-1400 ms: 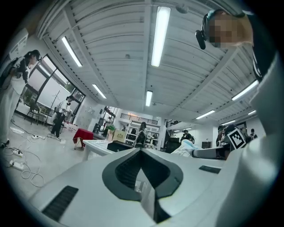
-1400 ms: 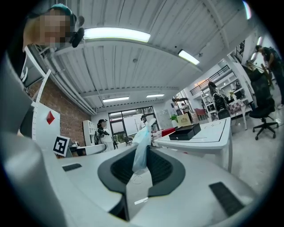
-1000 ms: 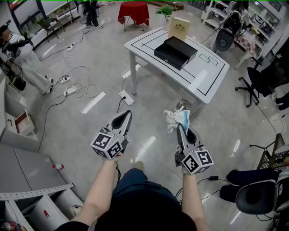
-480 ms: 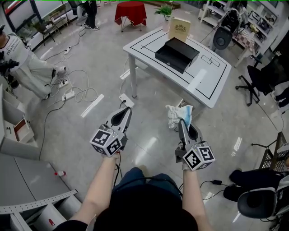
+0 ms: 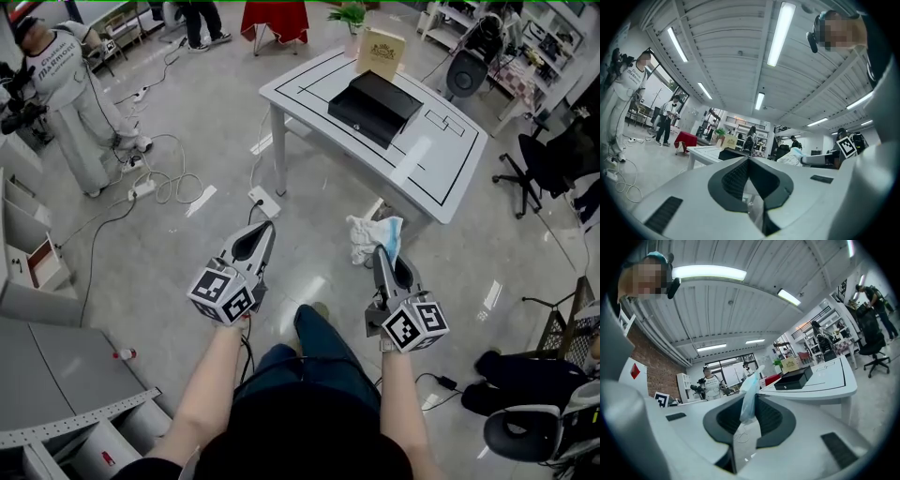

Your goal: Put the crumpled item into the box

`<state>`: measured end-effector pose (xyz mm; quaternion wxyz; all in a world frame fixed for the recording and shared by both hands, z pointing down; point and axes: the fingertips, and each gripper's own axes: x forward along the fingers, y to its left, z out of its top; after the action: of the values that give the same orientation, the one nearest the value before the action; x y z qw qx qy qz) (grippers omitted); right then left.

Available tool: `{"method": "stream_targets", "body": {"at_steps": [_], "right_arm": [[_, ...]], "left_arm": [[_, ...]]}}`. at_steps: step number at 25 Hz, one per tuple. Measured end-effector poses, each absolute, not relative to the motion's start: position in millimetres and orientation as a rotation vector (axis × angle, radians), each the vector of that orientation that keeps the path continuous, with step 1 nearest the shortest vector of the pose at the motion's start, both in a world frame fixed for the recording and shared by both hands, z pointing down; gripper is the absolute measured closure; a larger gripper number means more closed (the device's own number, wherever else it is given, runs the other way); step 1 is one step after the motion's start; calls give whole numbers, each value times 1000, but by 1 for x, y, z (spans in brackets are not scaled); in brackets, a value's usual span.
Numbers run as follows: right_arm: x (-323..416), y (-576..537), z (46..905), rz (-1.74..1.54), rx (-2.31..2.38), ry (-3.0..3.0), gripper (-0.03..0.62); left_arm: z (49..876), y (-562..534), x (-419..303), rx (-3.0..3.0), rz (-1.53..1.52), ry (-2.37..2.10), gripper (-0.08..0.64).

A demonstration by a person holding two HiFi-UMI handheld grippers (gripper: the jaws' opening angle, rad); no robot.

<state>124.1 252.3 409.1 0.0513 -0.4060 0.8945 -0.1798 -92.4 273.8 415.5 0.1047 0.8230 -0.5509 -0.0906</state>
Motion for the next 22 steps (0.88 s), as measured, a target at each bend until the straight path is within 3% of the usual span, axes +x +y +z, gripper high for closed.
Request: {"method": "stream_targets", "body": {"at_steps": [11, 22], "right_arm": [[110, 225, 408, -544, -1187, 2733, 534], [105, 147, 401, -544, -1201, 2710, 534]], "left_arm": [[415, 257, -109, 2398, -264, -1667, 560], [413, 174, -107, 2432, -259, -1628, 560]]}}
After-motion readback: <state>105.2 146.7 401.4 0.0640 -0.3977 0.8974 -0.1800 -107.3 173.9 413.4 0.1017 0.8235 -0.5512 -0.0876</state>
